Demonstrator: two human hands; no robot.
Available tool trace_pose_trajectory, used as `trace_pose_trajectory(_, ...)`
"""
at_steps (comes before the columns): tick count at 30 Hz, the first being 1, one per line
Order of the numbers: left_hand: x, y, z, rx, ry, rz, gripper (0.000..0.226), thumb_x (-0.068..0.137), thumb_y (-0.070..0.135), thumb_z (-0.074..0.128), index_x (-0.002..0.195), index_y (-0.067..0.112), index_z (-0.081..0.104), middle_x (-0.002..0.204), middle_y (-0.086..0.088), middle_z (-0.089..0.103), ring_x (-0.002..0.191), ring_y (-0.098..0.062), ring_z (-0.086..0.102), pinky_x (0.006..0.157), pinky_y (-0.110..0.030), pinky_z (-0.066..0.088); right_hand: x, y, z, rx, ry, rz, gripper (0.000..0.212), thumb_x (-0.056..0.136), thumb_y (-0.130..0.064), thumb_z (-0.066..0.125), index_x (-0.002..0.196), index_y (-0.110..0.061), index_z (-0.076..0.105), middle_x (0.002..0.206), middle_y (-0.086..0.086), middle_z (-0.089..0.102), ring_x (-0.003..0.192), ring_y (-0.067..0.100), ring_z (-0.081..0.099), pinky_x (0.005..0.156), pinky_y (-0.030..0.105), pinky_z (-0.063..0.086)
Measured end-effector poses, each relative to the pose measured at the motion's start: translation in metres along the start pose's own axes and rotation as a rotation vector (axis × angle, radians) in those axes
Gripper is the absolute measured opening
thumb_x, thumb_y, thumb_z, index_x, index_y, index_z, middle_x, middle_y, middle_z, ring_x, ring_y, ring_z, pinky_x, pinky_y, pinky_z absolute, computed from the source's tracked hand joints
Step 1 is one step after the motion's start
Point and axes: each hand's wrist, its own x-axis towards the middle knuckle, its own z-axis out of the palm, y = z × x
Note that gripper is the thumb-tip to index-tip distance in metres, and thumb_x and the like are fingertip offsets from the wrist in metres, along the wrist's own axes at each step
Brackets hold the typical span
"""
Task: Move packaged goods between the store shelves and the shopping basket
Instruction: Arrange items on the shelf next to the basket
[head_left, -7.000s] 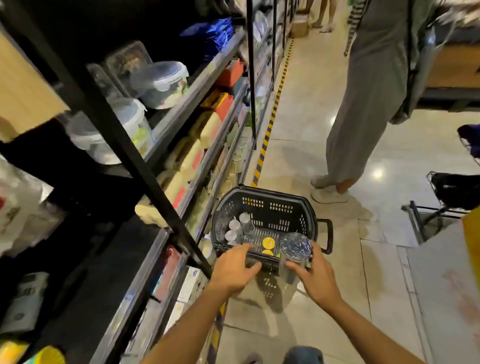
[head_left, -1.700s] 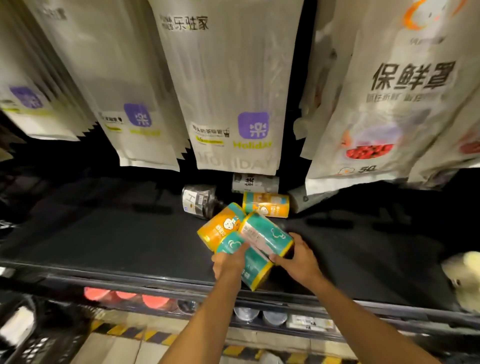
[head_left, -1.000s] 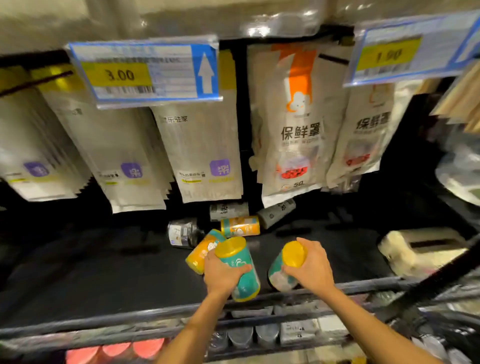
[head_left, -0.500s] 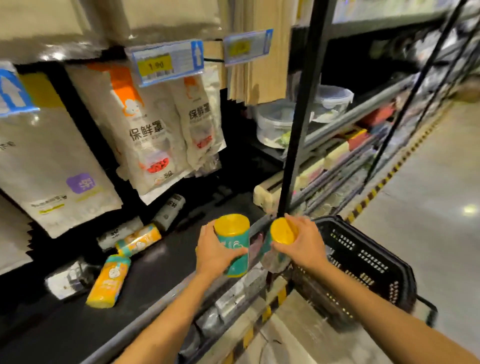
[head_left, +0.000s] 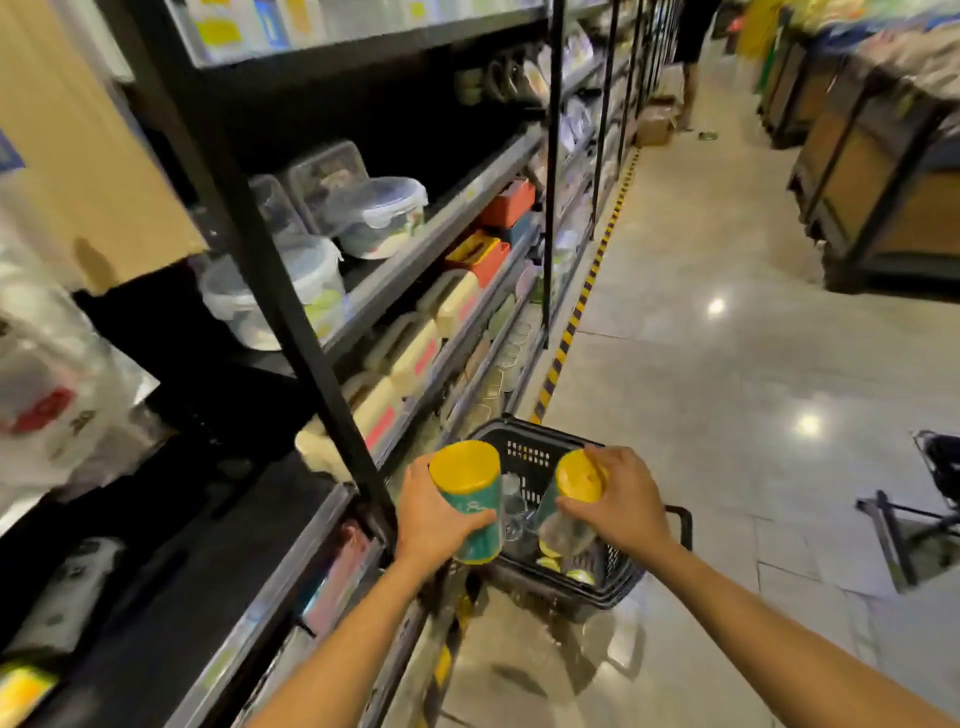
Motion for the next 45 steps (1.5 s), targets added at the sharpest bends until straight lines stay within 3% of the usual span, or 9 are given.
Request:
trace_pose_trajectory(7,0.048,0.032,0.089,0.043,-0.119,-0.002,0.086,0.048,0.030,0.094,0.116,0.014,0.044,0.116,-0.006,0.052,0.109,-0.023,0.051,0.090,-0.035,0.044,0.052,0.074,-0.026,-0.044,0.017,0.119,0.080,0.067,-0.046,0.078,0.136,-0.019,0.048,0.130,0.005,0.049,0.121,0.024,0.045,0.091,0.032,0.041)
trace_pose_trajectory(15,0.118,0.026,0.157,0.086,-0.267,-0.034,0.085,0.044,0.035,0.094,0.114,0.025,0.047,0.112,0.003,0.058,0.106,-0.019,0.056,0.089,-0.041,0.050,0.099,0.121,-0.004,-0.061,-0.025,0.300,0.082,0.069,-0.046,0.076,0.139,-0.020,0.043,0.134,0.003,0.045,0.124,0.022,0.043,0.093,0.032,0.041)
trace_pose_trajectory(19,0.167,0.008,0.194,0.148,-0.372,-0.020,0.088,0.047,0.038,0.093,0.122,0.025,0.048,0.116,0.005,0.060,0.107,-0.016,0.055,0.085,-0.028,0.046,0.129,0.142,0.028,-0.047,0.007,0.417,0.084,0.068,-0.043,0.078,0.140,-0.017,0.042,0.136,0.003,0.045,0.125,0.021,0.042,0.092,0.030,0.040)
trace_pose_trajectory(27,0.265,-0.082,0.309,0.182,-0.653,0.046,0.084,0.054,0.020,0.092,0.124,0.012,0.046,0.119,-0.003,0.050,0.113,-0.021,0.048,0.079,-0.011,0.028,0.191,0.222,0.142,-0.050,0.092,0.662,0.086,0.061,-0.051,0.082,0.132,-0.013,0.051,0.129,0.007,0.051,0.121,0.026,0.046,0.092,0.039,0.046)
trace_pose_trajectory(30,0.284,-0.125,0.359,0.225,-0.723,0.060,0.088,0.054,0.021,0.092,0.128,0.011,0.045,0.123,-0.004,0.049,0.115,-0.020,0.045,0.080,-0.009,0.024,0.200,0.260,0.191,-0.027,0.143,0.701,0.082,0.060,-0.041,0.086,0.129,-0.010,0.053,0.125,0.009,0.053,0.116,0.027,0.048,0.090,0.038,0.046)
trace_pose_trajectory(34,0.295,-0.178,0.419,0.271,-0.810,0.123,0.088,0.055,0.029,0.090,0.131,0.019,0.046,0.127,-0.003,0.052,0.116,-0.022,0.050,0.088,-0.020,0.035,0.201,0.303,0.244,-0.017,0.104,0.696,0.080,0.064,-0.027,0.084,0.134,-0.009,0.048,0.129,0.009,0.050,0.119,0.026,0.045,0.090,0.025,0.035)
trace_pose_trajectory(38,0.294,-0.220,0.467,0.302,-0.866,0.197,0.084,0.060,0.026,0.088,0.132,0.012,0.048,0.128,-0.009,0.054,0.116,-0.029,0.051,0.088,-0.029,0.038,0.198,0.336,0.289,0.011,0.047,0.684,0.080,0.070,-0.024,0.081,0.139,-0.012,0.042,0.136,0.006,0.044,0.126,0.022,0.039,0.092,0.024,0.030)
trace_pose_trajectory(42,0.290,-0.262,0.508,0.344,-0.929,0.220,0.086,0.055,0.027,0.089,0.131,0.015,0.049,0.127,-0.006,0.055,0.115,-0.025,0.054,0.087,-0.027,0.041,0.192,0.366,0.334,0.007,0.034,0.729,0.083,0.065,-0.018,0.083,0.137,-0.006,0.044,0.135,0.012,0.047,0.123,0.028,0.044,0.097,0.035,0.040)
trace_pose_trajectory(45,0.286,-0.288,0.534,0.347,-0.953,0.225,0.089,0.056,0.023,0.089,0.133,0.012,0.045,0.129,-0.008,0.052,0.117,-0.024,0.050,0.087,-0.020,0.034,0.183,0.385,0.365,0.050,0.101,0.732,0.069,0.066,-0.017,0.080,0.127,-0.002,0.051,0.121,0.015,0.056,0.111,0.029,0.050,0.092,0.028,0.037)
